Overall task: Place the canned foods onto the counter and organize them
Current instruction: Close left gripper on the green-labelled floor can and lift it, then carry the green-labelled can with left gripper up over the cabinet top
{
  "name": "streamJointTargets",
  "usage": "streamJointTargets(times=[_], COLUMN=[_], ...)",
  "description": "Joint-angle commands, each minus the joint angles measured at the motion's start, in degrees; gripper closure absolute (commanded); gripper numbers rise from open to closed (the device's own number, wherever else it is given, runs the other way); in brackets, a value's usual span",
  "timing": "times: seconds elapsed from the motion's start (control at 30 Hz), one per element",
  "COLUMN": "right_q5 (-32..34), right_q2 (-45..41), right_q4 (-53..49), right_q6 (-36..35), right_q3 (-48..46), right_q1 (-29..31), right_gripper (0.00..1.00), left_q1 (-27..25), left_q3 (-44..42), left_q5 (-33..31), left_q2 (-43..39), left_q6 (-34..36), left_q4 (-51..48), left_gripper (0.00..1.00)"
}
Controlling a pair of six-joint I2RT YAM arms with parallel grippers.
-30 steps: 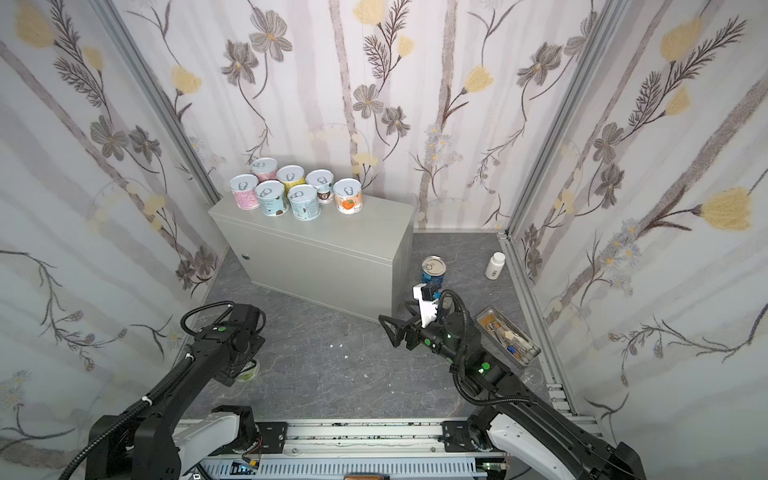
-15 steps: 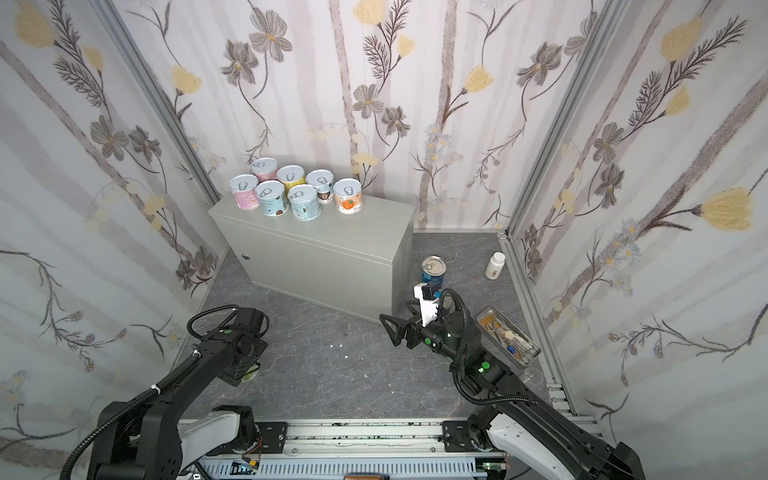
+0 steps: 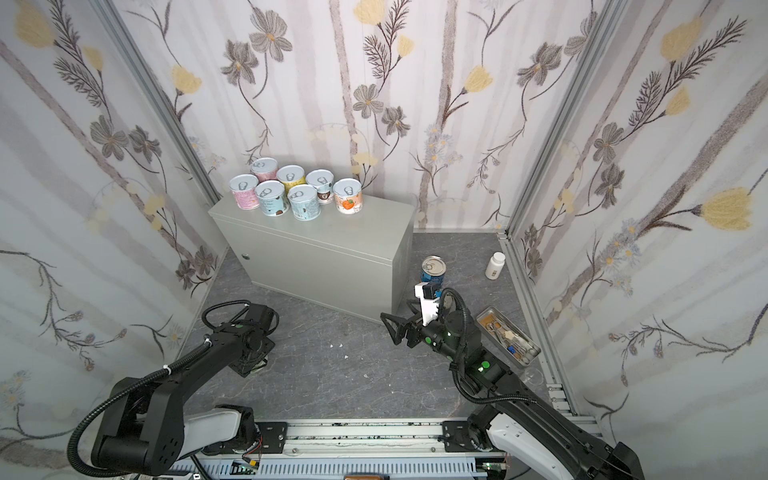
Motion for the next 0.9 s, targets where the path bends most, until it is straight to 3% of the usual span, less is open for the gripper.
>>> streamJointTargets(times=[0.0, 0.17, 0.33, 0.6, 0.87], right_q5=[1.0, 1.3, 2.1, 3.8, 6.3], right_q2=[0.3, 0.3, 0.5, 2.1, 4.2], right_q4=[2.0, 1.8, 1.2, 0.5, -1.0], right_q6=[-0.3, -0.5, -1.1, -2.1, -3.4], right_q3=[-0.1, -0.1, 0.0, 0.7, 2.3], right_q1=[-0.2, -0.7, -1.2, -1.5, -1.8], right_gripper=[0.00, 0.00, 0.00, 0.00, 0.00], left_q1=[-1.6, -4.9, -9.9, -15.6, -21.6], left_q3=[1.3, 3.6, 6.3, 12.6, 25.6], left_q5=[-1.6, -0.9, -2.1, -3.9, -5.4], left_q2=[0.3, 4.2, 7.4, 6.4, 4.9], left_q6=[2.6, 7.6, 12.0, 20.8, 30.5], left_q4=[0.8, 0.9, 0.8, -1.4, -9.5], left_gripper=[0.42, 0.44, 0.55, 0.65, 0.66])
